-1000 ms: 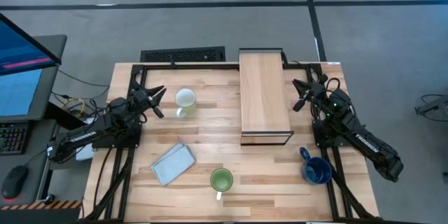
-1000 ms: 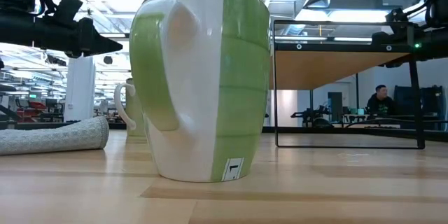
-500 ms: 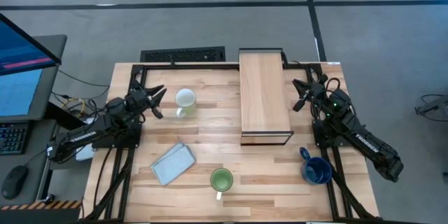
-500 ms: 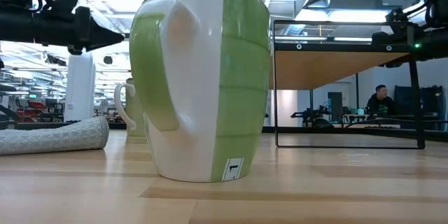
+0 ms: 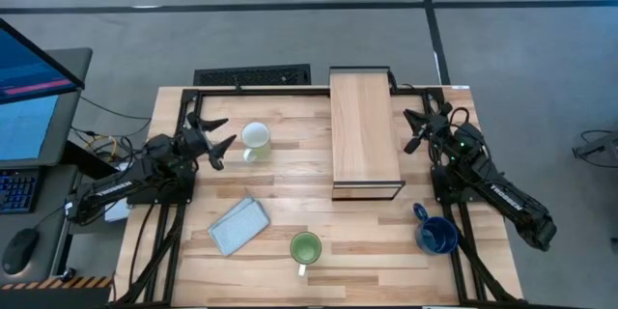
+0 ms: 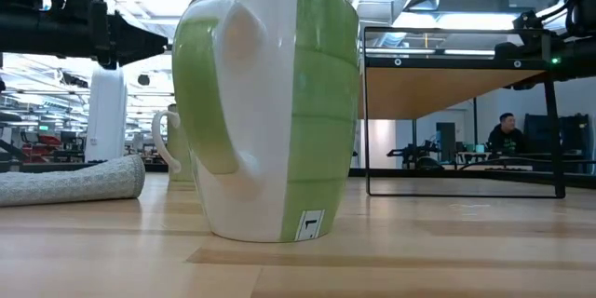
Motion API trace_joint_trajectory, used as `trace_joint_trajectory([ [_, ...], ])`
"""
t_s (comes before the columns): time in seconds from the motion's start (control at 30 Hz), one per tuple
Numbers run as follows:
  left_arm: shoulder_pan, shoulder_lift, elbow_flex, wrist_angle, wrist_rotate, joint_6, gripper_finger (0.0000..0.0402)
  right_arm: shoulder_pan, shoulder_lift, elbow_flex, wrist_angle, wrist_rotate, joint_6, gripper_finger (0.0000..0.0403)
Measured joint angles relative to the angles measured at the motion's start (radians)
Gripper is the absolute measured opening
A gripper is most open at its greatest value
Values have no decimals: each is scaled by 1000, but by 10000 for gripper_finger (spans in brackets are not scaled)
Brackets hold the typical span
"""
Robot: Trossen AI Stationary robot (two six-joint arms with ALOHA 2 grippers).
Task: Stack small to large cups/mugs on shelf
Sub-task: Put the light green mug on the shelf
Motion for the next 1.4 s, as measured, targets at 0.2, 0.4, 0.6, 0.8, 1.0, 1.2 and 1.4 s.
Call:
trace_joint_trajectory([
  [0.2, 0, 0, 12, -57, 58, -106, 277, 0, 0, 0, 0, 0, 0, 60],
  [0.4, -3, 17, 137, -273, 59, -139, 277, 0, 0, 0, 0, 0, 0, 60],
  [0.6, -28, 148, 232, -343, 2, -147, 277, 0, 0, 0, 0, 0, -1, 60],
  [0.8, -55, 395, 369, -452, -53, -183, 277, -9, 1, 15, 3, 1, 75, 60],
  [1.0, -110, 622, 471, -504, -68, -253, 277, -9, 0, 38, -26, -4, 104, 60],
  [1.2, -166, 729, 546, -666, -229, -406, 277, -9, 0, 40, -104, -6, 104, 60],
  [1.4, -215, 764, 588, -738, -232, -571, 277, -9, 0, 42, -114, -6, 103, 60],
])
